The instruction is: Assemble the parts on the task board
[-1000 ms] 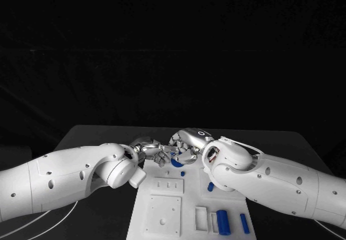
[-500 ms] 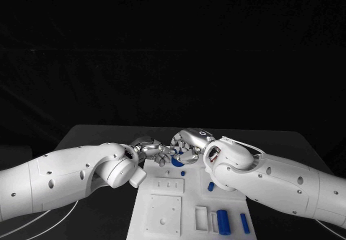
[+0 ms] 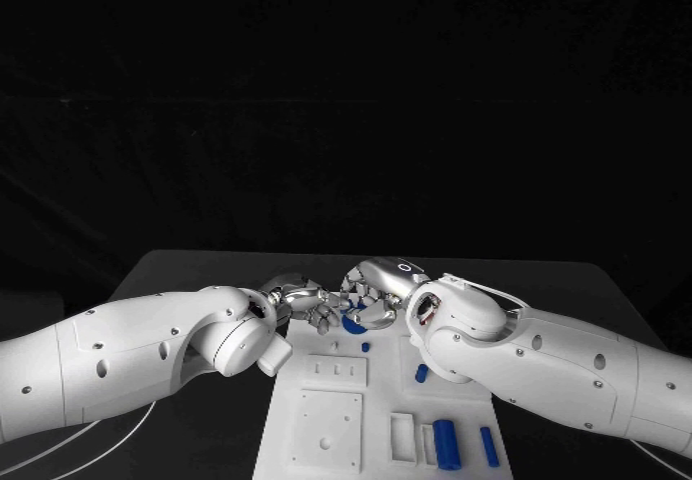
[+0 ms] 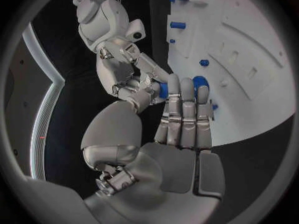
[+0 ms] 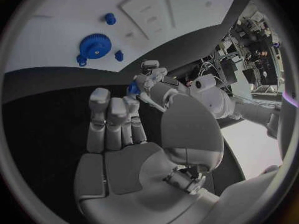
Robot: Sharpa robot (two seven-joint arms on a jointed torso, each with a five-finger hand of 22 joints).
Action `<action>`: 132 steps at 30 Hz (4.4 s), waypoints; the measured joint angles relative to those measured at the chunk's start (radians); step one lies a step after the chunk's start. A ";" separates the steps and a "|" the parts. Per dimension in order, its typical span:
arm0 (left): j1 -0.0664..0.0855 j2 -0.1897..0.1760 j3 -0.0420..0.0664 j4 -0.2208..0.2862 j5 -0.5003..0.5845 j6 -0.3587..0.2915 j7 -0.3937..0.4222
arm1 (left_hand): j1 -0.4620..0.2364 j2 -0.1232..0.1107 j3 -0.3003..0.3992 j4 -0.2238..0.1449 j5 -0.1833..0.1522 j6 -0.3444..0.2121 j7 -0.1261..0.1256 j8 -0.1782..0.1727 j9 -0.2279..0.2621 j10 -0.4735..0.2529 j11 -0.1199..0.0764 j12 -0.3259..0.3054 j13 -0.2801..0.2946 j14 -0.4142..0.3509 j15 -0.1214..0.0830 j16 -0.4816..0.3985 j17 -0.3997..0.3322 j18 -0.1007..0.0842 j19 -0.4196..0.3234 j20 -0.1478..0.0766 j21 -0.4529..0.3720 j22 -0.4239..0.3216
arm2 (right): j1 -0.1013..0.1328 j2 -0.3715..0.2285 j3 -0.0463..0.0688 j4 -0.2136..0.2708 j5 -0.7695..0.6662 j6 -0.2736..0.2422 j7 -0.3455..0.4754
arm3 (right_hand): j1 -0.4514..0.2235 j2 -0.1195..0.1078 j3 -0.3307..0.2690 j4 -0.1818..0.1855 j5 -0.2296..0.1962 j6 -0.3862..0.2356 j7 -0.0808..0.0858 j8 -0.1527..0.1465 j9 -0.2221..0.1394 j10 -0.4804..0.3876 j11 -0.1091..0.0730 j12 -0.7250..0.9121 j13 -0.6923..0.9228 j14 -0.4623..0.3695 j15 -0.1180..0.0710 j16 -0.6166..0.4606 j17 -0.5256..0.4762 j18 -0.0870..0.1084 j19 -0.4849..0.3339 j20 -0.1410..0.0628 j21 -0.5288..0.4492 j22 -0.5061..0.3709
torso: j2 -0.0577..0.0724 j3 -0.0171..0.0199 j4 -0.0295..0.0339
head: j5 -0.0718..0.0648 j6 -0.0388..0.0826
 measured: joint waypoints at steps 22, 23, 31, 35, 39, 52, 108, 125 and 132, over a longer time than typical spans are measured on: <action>-0.001 -0.001 -0.001 -0.004 -0.037 0.003 -0.007 | -0.071 -0.012 0.002 -0.001 0.088 0.048 -0.003 0.042 0.036 0.076 -0.053 0.105 0.068 0.079 -0.059 0.113 0.033 0.000 0.048 -0.013 0.082 0.000 | -0.008 0.000 0.000 -0.005 0.002 0.002 0.006 | -0.034 -0.024 -0.009 0.028 0.012 0.003 0.002 0.000 0.022 0.000 0.000 0.000 -0.001 0.001 0.002 -0.004 0.000 0.003 0.003 0.003 0.000 0.000 | 0.000 0.0002 0.0001 | -0.001 -0.002; -0.001 -0.001 -0.001 -0.004 -0.038 0.003 -0.007 | -0.071 -0.016 0.004 -0.003 0.116 0.051 -0.005 0.042 0.036 0.078 -0.054 0.108 0.072 0.081 -0.061 0.117 0.034 0.000 0.048 -0.013 0.085 0.000 | -0.008 0.000 -0.001 -0.005 0.002 0.002 0.006 | -0.034 -0.024 -0.009 0.028 0.012 0.005 0.001 0.000 0.022 0.000 0.000 0.000 -0.001 0.001 0.002 -0.004 0.000 0.004 0.003 0.003 0.000 0.000 | 0.000 0.0003 0.0001 | -0.001 -0.002; 0.000 0.000 0.000 -0.004 -0.044 -0.001 -0.007 | -0.078 -0.046 0.005 -0.011 0.252 0.071 -0.010 0.048 0.065 0.099 -0.070 0.160 0.111 0.100 -0.076 0.160 0.055 0.000 0.061 -0.018 0.121 0.000 | -0.010 0.000 -0.002 -0.005 0.004 0.002 0.007 | -0.034 -0.024 -0.010 0.032 0.012 0.013 0.003 0.001 0.021 0.004 -0.003 0.000 -0.001 0.001 0.002 -0.004 0.000 0.005 0.003 0.003 0.000 0.000 | 0.000 0.0005 0.0001 | -0.001 -0.003; 0.000 0.001 0.000 -0.004 -0.046 -0.002 -0.007 | -0.083 -0.051 0.005 -0.012 0.272 0.077 -0.014 0.051 0.066 0.104 -0.072 0.189 0.135 0.107 -0.079 0.178 0.065 0.000 0.062 -0.020 0.137 0.001 | -0.011 0.000 -0.002 -0.005 0.004 0.003 0.007 | -0.034 -0.024 -0.013 0.035 0.016 0.015 0.004 0.002 0.020 0.004 -0.003 0.000 -0.001 0.002 0.002 -0.004 0.000 0.005 0.003 0.003 0.000 0.000 | 0.000 0.0006 0.0001 | 0.000 -0.003; 0.000 0.001 0.001 -0.004 -0.047 -0.002 -0.007 | -0.084 -0.060 0.009 -0.016 0.286 0.083 -0.019 0.052 0.066 0.105 -0.074 0.198 0.146 0.110 -0.083 0.185 0.067 0.000 0.066 -0.016 0.148 0.001 | -0.011 0.001 -0.002 -0.006 0.005 0.004 0.007 | -0.034 -0.024 -0.013 0.034 0.016 0.020 0.006 0.002 0.020 0.004 -0.003 0.000 -0.001 0.002 0.002 -0.004 0.000 0.005 0.003 0.004 0.000 0.000 | 0.000 0.0005 0.0001 | 0.000 -0.003; 0.000 0.003 0.001 -0.004 -0.060 -0.003 -0.008 | -0.080 -0.066 0.009 -0.022 0.293 0.087 -0.022 0.047 0.071 0.105 -0.074 0.215 0.157 0.115 -0.088 0.196 0.070 0.000 0.070 -0.020 0.163 0.000 | -0.012 -0.017 -0.003 -0.010 0.020 -0.005 0.014 | -0.079 -0.070 -0.066 0.053 0.102 0.015 0.039 -0.023 0.010 -0.006 0.006 -0.017 -0.008 -0.003 0.006 -0.024 -0.005 0.005 0.000 0.007 -0.008 -0.001 | 0.000 0.0001 0.0004 | 0.000 -0.004; -0.003 0.014 -0.072 0.054 -0.564 0.025 -0.226 | -0.077 -0.062 0.006 -0.021 0.296 0.103 -0.032 0.019 0.071 0.128 -0.097 0.394 0.224 0.153 -0.118 0.331 0.069 0.000 0.121 -0.036 0.264 0.000 | 0.001 -0.173 0.017 -0.117 0.260 -0.239 0.209 | -0.083 -0.074 -0.228 0.037 0.241 -0.101 0.075 -0.082 -0.005 -0.072 0.053 -0.035 -0.049 -0.059 0.048 -0.064 -0.024 0.005 -0.069 0.019 -0.066 -0.001 | -0.015 0.0163 0.0048 | 0.019 -0.086; -0.041 0.034 -0.072 0.023 -0.612 0.025 -0.235 | -0.093 -0.070 0.004 -0.020 0.331 0.105 -0.035 0.031 0.071 0.131 -0.100 0.469 0.236 0.155 -0.121 0.378 0.054 0.000 0.139 -0.040 0.297 0.000 | 0.001 -0.171 0.017 -0.122 0.259 -0.238 0.206 | -0.083 -0.074 -0.228 0.037 0.248 -0.103 0.074 -0.082 -0.005 -0.072 0.053 -0.035 -0.052 -0.059 0.048 -0.063 -0.023 0.005 -0.068 0.018 -0.066 -0.001 | -0.015 0.0160 0.0045 | 0.020 -0.112; -0.051 0.037 -0.072 0.016 -0.621 0.026 -0.236 | -0.095 -0.071 0.004 -0.019 0.331 0.106 -0.035 0.036 0.071 0.132 -0.100 0.477 0.235 0.157 -0.122 0.383 0.052 0.000 0.139 -0.039 0.302 0.000 | 0.001 -0.171 0.017 -0.122 0.259 -0.238 0.206 | -0.083 -0.074 -0.228 0.037 0.252 -0.104 0.074 -0.082 -0.005 -0.072 0.053 -0.035 -0.053 -0.059 0.048 -0.063 -0.023 0.005 -0.066 0.019 -0.066 -0.001 | -0.015 0.0163 0.0041 | 0.021 -0.120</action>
